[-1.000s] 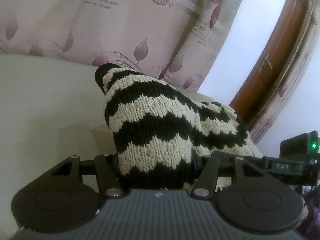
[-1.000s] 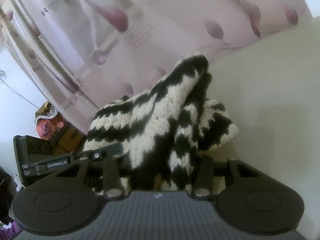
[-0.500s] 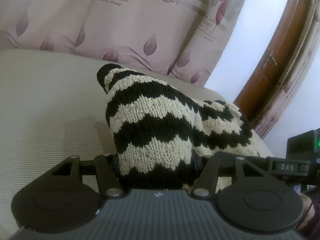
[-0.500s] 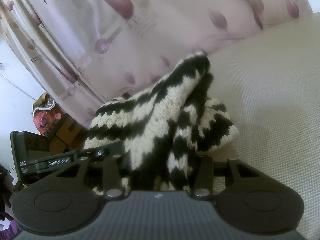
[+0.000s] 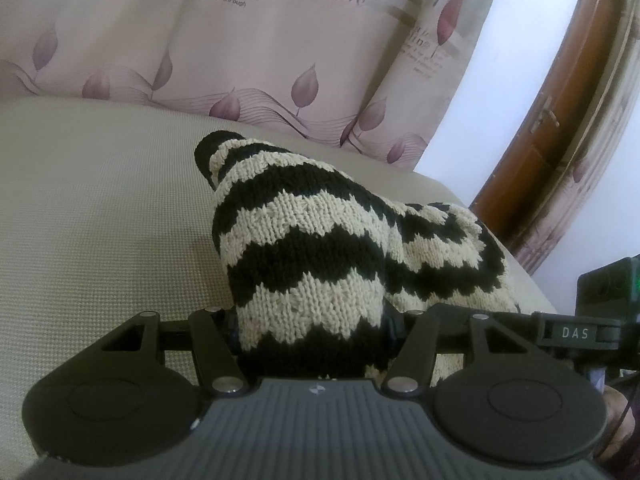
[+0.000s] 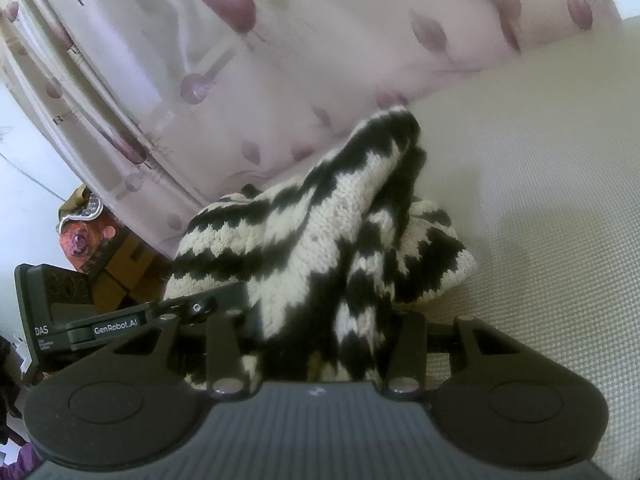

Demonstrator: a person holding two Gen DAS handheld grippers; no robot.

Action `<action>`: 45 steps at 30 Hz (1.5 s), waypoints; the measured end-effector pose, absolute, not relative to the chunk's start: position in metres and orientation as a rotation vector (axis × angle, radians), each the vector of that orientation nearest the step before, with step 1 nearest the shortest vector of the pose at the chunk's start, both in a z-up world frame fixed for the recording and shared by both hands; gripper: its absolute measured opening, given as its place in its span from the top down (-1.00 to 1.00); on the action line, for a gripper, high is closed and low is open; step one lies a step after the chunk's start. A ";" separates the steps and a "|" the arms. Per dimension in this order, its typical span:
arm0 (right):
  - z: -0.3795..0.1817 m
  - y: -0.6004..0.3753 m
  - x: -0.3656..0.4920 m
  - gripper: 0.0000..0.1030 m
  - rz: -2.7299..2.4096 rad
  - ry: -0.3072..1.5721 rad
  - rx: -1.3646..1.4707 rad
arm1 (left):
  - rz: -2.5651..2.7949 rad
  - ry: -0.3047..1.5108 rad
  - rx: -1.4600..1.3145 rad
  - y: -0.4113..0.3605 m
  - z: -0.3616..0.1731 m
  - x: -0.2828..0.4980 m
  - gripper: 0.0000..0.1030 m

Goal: Fold small clothes

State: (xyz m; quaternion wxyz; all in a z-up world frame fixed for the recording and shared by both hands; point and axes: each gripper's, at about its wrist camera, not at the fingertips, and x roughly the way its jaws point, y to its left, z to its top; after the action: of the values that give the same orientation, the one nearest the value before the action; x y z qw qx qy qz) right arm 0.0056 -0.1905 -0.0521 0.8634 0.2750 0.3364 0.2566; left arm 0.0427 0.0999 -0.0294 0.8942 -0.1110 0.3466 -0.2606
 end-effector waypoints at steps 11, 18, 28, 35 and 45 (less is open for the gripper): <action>-0.061 -0.197 0.014 0.14 0.508 0.713 0.551 | -0.535 0.728 -0.229 0.094 -0.043 0.051 -0.19; -0.072 -0.200 0.019 0.14 0.501 0.728 0.561 | -0.518 0.728 -0.214 0.097 -0.052 0.055 -0.31; -0.079 -0.195 0.016 -0.02 0.467 0.715 0.452 | -0.471 0.691 -0.187 0.096 -0.057 0.049 -0.60; -0.082 -0.190 0.014 -0.23 0.437 0.697 0.375 | -0.406 0.655 -0.178 0.093 -0.061 0.042 -0.90; -0.084 -0.188 0.008 -0.40 0.404 0.673 0.327 | -0.366 0.644 -0.203 0.094 -0.066 0.036 -0.99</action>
State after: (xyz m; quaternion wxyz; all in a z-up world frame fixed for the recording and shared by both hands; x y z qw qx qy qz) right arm 0.0084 -0.1876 -0.0843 0.9109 0.1587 0.3266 0.1957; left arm 0.0364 0.0939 -0.0659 0.9271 -0.0990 0.3143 -0.1783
